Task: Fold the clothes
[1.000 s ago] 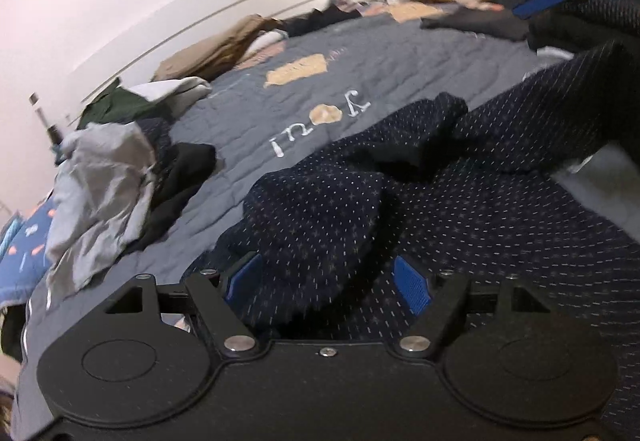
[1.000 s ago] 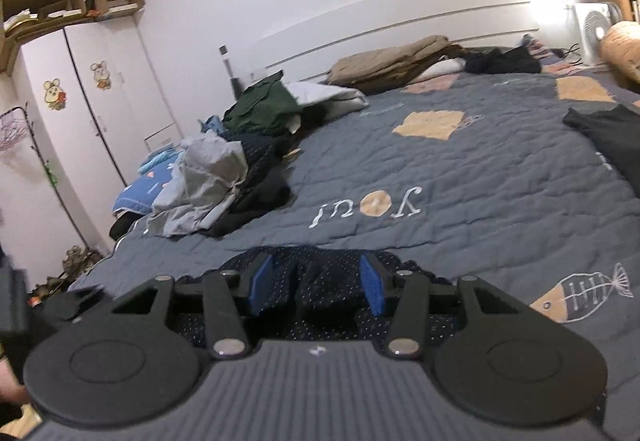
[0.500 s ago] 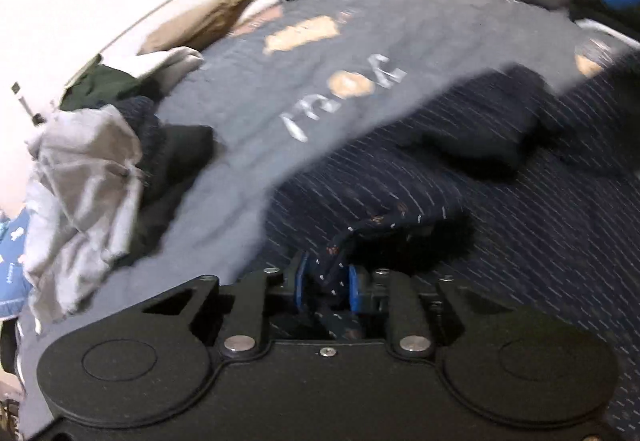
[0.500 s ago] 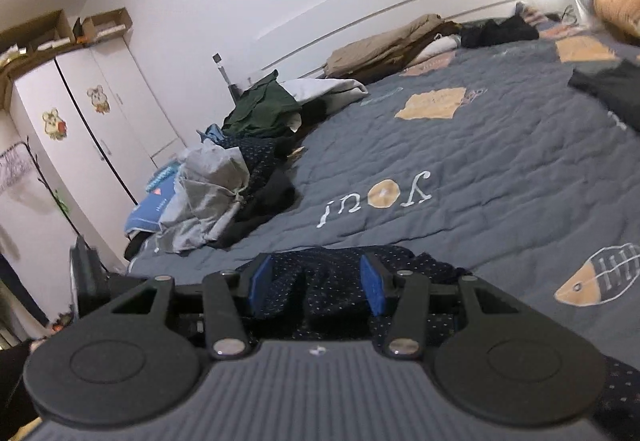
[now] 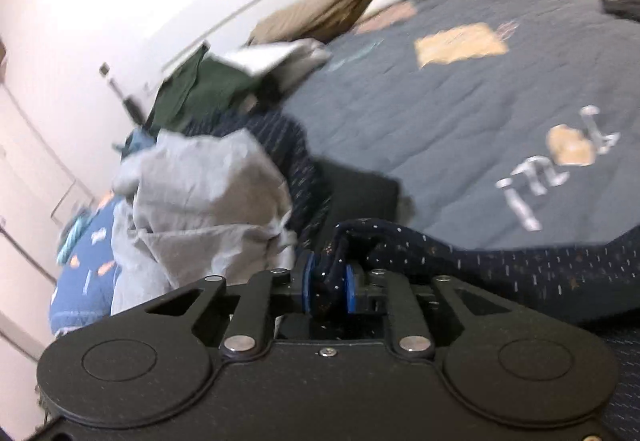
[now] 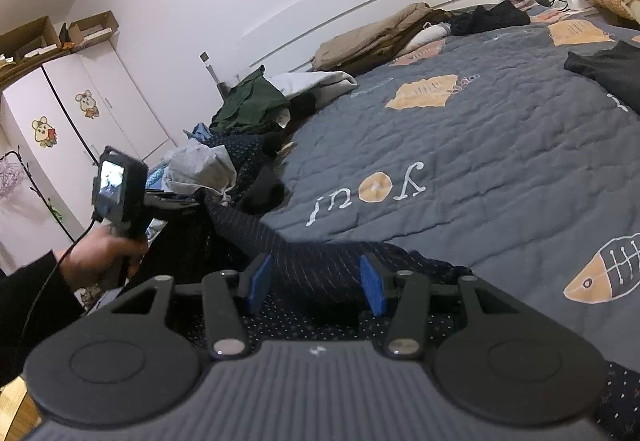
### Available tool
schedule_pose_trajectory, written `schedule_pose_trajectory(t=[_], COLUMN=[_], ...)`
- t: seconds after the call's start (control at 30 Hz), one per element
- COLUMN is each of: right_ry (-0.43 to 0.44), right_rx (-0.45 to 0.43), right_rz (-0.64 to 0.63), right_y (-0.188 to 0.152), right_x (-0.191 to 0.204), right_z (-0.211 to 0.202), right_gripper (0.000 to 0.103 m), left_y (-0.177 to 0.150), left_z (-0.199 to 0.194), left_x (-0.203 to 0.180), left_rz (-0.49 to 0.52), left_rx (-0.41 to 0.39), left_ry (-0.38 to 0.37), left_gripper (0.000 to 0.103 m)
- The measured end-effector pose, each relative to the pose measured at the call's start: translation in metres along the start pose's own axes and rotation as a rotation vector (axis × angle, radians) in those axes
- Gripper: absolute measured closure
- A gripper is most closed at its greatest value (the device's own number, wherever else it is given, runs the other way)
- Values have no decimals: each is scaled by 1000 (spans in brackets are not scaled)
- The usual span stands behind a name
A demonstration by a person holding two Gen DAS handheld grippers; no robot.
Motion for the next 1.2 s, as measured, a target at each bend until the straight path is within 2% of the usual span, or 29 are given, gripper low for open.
schedule_pose_trajectory(t=[0.03,0.07,0.1,0.17,0.27,0.33,0.43,0.53,0.67,0.77,0.8,0.83,0.87,0.9,0.93,1.0,1.07,1.2], right_ry=[-2,-2,-3,-2,-1,0,-2,-3,5,0,-4,-5,-5,-5,-4,-2,-1,2], right_rx=[4,7,8,9,7,5,3,3,5,13,13,13,12,11,9,7,4,3], right_rz=[-1,-1,0,0,0,0,4,3,-2,-5,-4,-2,1,4,8,14,21,29], right_y=[0,0,0,-1,-1,-1,1,1,2,1,1,2,2,3,3,3,4,3], right_x=[-1,-2,-2,-2,-1,0,-2,-1,0,-3,-4,-5,-6,-6,-7,-8,-9,-9], right_z=[1,1,1,1,0,-1,1,0,-1,0,1,1,1,1,2,2,2,2], right_gripper=[55,55,55,55,55,55,55,55,55,55,55,55,55,55,55,55,55,55], left_y=[0,0,0,1,-1,-2,-10,-23,-39,-42,-42,-40,-38,-36,-31,-18,2,63], left_z=[-4,-8,-14,-34,-70,-88,-124,-146,-153,-149,-145,-139,-133,-126,-119,-107,-100,-82], left_x=[2,5,8,12,7,-5,-43,-94,-165,-195,-203,-207,-210,-213,-212,-210,-210,-216], left_rz=[-25,-52,-72,-90,-88,-83,-58,46,219,299,335,354,369,385,373,353,371,329], left_rx=[-11,-22,-37,-88,-154,-164,-186,-214,-224,-240,-251,-246,-239,-231,-209,-188,-219,-280], left_ry=[-13,-29,-34,-34,-91,-178,-326,-402,-431,-435,-416,-409,-405,-402,-413,-423,-386,-319], left_gripper=[80,70,51,31,30,30,30,30,30,30,30,33,52,78,85,87,87,87])
Point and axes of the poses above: each gripper's, at about its wrist camera, not at the fingertips, and z roughly the way its jaws point, x to its left, y to its top, the point moved 7 cm from there along z, roughly the way its jaws point, and after that the axes turned 7 degrees about y, right-handed, at the moved point
